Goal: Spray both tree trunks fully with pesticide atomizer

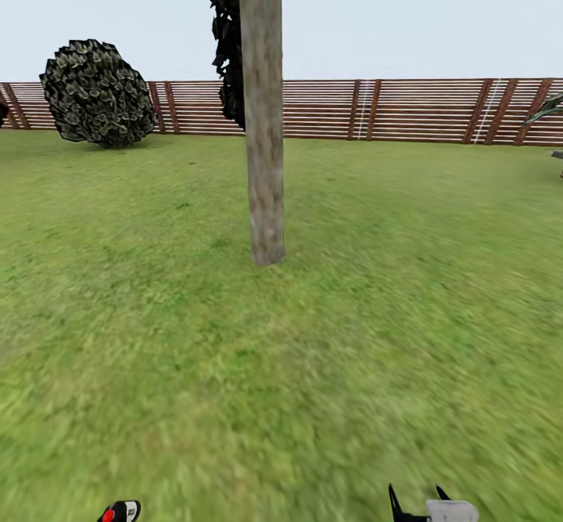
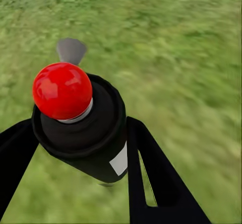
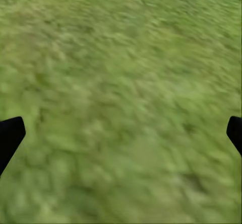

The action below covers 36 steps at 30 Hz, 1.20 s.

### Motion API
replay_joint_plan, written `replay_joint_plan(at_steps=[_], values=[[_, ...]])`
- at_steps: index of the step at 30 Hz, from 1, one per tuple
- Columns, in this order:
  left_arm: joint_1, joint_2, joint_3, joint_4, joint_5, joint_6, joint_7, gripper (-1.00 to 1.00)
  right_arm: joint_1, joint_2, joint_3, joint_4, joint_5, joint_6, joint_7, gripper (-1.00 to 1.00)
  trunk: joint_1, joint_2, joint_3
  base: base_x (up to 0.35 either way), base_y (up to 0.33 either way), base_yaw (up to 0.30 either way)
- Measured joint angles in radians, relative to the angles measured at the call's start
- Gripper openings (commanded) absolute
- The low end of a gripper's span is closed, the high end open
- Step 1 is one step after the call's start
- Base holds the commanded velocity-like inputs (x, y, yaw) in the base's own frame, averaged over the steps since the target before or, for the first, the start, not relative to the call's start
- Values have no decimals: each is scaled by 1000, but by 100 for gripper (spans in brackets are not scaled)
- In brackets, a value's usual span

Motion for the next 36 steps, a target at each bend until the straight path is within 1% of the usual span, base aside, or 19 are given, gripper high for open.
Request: replay_joint_plan(at_steps=[5,12,15,36], values=[[0,0,0,0,0,0,0,-100,0,0,0,0,0,0,0,100,0,0,0,336,0,16],[0,0,0,0,0,0,0,-100,0,0,0,0,-1,0,0,100,0,0,0,336,0,216],[0,0,0,0,0,0,0,-100,0,0,0,0,-1,0,0,100,0,0,0,336,0,88],[0,0,0,0,0,0,0,-100,0,0,-1,4,1,1,0,100,0,0,0,336,0,5]])
